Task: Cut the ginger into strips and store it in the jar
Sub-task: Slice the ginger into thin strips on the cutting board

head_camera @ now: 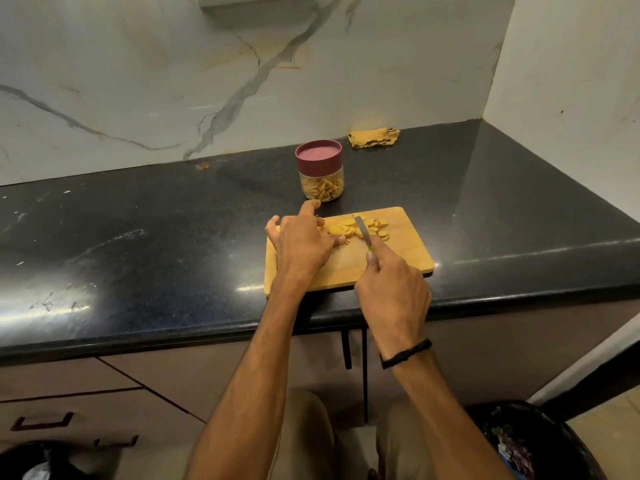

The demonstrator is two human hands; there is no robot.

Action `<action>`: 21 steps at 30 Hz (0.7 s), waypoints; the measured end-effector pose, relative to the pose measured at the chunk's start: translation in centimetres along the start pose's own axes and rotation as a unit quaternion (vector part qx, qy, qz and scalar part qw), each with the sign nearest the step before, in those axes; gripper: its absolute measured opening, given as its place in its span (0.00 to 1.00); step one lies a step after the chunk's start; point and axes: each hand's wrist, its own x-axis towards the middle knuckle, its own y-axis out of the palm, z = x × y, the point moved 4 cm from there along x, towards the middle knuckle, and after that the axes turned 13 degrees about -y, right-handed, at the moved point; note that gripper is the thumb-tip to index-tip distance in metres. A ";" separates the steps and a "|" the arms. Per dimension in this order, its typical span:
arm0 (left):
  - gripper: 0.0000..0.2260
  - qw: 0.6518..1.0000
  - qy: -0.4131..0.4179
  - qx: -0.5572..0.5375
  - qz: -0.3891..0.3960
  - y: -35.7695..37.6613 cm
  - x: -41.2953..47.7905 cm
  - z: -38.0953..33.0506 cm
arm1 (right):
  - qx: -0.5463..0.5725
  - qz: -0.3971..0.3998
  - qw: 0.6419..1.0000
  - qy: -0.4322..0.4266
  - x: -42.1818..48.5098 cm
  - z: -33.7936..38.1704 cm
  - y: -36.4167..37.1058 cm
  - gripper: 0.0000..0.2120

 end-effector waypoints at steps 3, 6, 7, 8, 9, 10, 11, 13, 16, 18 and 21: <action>0.33 1.000 -0.004 -0.014 0.010 0.1 0.3 0.2 | 0.007 0.003 1.000 0.001 -0.1 0.0 0.1 0.20; 0.31 0.999 -0.011 -0.028 0.009 -0.1 0.2 0.5 | 0.008 -0.001 1.000 -0.004 -0.2 0.0 0.2 0.20; 0.31 0.999 -0.013 -0.033 0.009 -0.2 0.1 0.5 | 0.007 -0.003 1.000 -0.006 -0.2 0.0 0.2 0.20; 0.30 0.999 -0.014 -0.037 0.008 -0.3 -0.1 0.6 | 0.008 -0.004 1.000 -0.007 -0.2 0.0 0.2 0.20; 0.30 0.999 -0.017 -0.040 0.007 -0.4 -0.2 0.7 | 0.010 -0.003 1.000 -0.009 -0.2 0.0 0.3 0.20; 0.31 0.999 -0.020 -0.046 0.009 -0.7 -0.4 0.7 | 0.013 -0.003 1.000 -0.009 -0.2 0.0 0.3 0.20; 0.31 0.998 -0.023 -0.054 0.012 -1.0 -0.6 0.8 | 0.015 -0.001 1.000 -0.008 -0.2 -0.1 0.3 0.20; 0.32 0.997 -0.026 -0.071 0.017 -1.6 -1.0 1.0 | 0.013 0.003 1.000 -0.009 -0.2 -0.2 0.4 0.20; 0.33 0.996 -0.035 -0.077 0.032 -2.2 -1.2 1.4 | 0.017 0.010 1.000 -0.011 -0.3 -0.2 0.5 0.20; 0.34 0.995 -0.041 -0.074 0.054 -2.2 -1.1 1.6 | 0.018 0.015 1.000 -0.013 -0.4 -0.1 0.6 0.20; 0.35 0.995 -0.043 -0.057 0.073 -2.1 -1.0 1.7 | 0.030 0.018 0.999 -0.016 -0.5 0.2 0.9 0.20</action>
